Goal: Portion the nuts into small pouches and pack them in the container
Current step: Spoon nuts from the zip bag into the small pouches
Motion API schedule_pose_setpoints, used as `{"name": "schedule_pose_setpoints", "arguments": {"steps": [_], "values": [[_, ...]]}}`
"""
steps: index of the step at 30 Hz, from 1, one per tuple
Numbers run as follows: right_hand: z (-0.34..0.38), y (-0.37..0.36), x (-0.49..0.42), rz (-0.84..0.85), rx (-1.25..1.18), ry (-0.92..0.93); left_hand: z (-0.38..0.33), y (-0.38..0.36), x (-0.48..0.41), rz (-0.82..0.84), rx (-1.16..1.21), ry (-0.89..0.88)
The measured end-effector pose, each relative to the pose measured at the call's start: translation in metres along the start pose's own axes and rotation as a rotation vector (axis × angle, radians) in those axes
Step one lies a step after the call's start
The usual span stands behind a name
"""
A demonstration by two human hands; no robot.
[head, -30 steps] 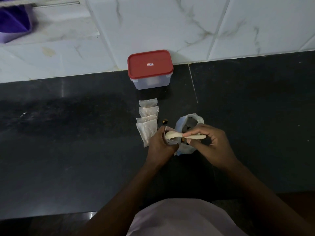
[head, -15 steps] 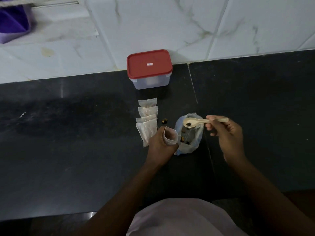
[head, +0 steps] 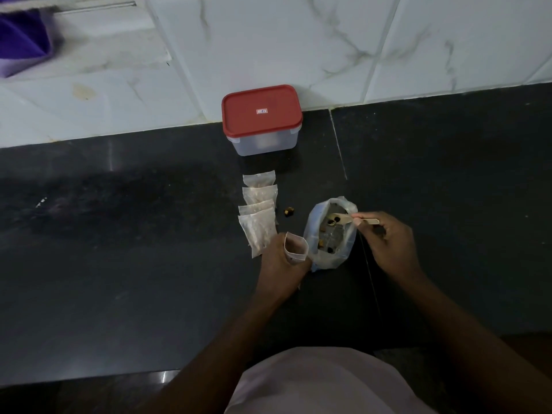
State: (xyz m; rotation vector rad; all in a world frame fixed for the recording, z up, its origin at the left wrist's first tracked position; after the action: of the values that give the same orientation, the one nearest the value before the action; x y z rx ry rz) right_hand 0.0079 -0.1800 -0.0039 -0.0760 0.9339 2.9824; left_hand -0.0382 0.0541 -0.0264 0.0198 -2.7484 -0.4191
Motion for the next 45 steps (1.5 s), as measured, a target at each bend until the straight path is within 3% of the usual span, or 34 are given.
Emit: {"name": "schedule_pose_setpoints", "arguments": {"steps": [8,12,20,24,29,37,45], "values": [[0.004,0.009,0.0,0.034,-0.02,0.03,0.008,-0.002,-0.002,0.027,-0.008,0.019],[0.005,-0.002,0.002,0.137,-0.016,0.022,0.009,-0.004,-0.002,0.023,-0.012,0.014],[-0.002,-0.005,0.005,0.135,-0.144,-0.117,0.016,-0.003,-0.001,0.016,-0.064,0.086],[-0.006,-0.016,0.014,0.217,-0.203,-0.217,0.018,-0.007,-0.002,0.061,-0.07,0.175],[-0.012,-0.017,0.017,0.127,-0.343,-0.357,0.015,-0.005,0.001,0.026,0.026,0.243],[-0.005,-0.013,0.016,0.175,-0.202,-0.242,0.014,-0.006,0.006,0.018,0.097,0.292],[-0.007,-0.019,0.01,0.196,-0.371,-0.531,0.019,-0.009,0.008,-0.012,0.153,0.359]]}}
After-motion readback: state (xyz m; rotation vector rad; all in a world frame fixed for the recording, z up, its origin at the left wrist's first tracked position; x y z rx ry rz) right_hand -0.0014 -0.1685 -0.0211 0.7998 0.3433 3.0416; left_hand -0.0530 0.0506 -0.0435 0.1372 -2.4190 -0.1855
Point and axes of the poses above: each hand's wrist, its own x-axis away from the middle knuckle, its own y-axis out of the back of the hand, z = x × y, the point moved 5 cm from there along -x, towards the middle knuckle, and after that the axes turned 2 degrees about x, right-handed, at the moved point
